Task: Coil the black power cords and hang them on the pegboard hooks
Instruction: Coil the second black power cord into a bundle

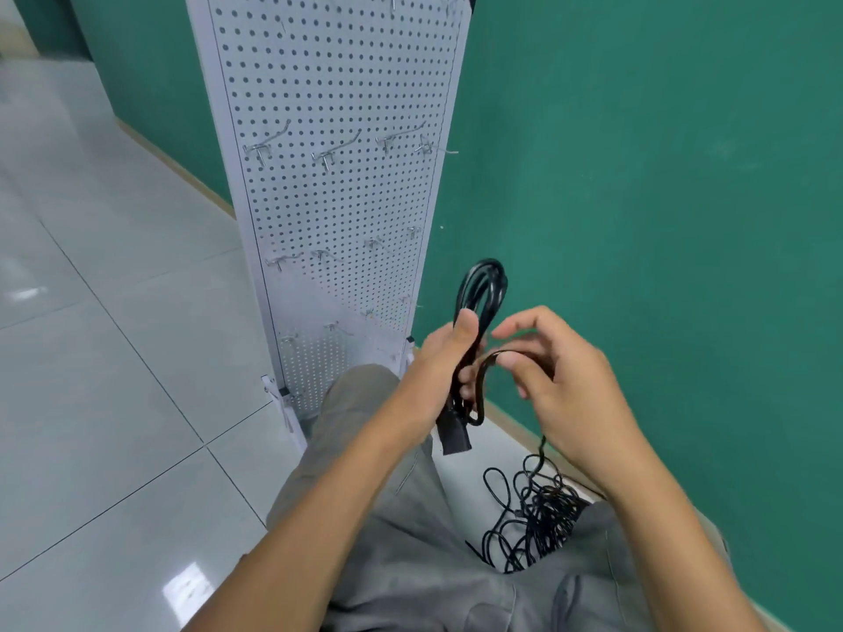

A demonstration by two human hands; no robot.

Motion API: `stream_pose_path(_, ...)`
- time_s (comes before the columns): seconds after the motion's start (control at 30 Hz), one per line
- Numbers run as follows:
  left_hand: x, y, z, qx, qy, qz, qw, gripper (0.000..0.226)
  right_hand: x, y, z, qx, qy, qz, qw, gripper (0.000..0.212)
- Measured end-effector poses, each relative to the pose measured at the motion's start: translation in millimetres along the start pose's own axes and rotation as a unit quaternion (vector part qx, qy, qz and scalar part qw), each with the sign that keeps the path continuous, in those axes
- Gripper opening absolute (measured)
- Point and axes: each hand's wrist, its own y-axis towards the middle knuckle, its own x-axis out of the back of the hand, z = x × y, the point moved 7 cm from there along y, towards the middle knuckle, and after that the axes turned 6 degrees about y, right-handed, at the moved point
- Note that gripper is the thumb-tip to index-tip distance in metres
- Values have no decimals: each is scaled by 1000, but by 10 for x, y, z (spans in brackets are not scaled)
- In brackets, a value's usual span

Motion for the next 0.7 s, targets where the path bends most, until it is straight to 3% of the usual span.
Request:
stream_pose_path(0.03,-91,-18,23,12,-12,35,999,85,86,23,-29,1,-5,-43,999,32)
stream_pose_path(0.1,-217,-69,30,24,-42,86,995,59,244,41,-69,-1,-7,-116,993,41)
stream_pose_path(0.2,-292,-97,-8,3,35,125,992,30,395,20,-140,-19,17,-173,985,46)
stream_pose_path(0.33,-261,-74,31,18,76,86,993,20,367,15,-293,-44,101,-153,982,47)
stream_pose_path(0.5,-208,-56,98,63,52,25,996,24,258,-5,-411,-44,154,-125,979,24)
stream_pose_path(0.7,77,11,30,64,61,-45,995,31,-8,-263,-1032,-152,93,-23,984,7)
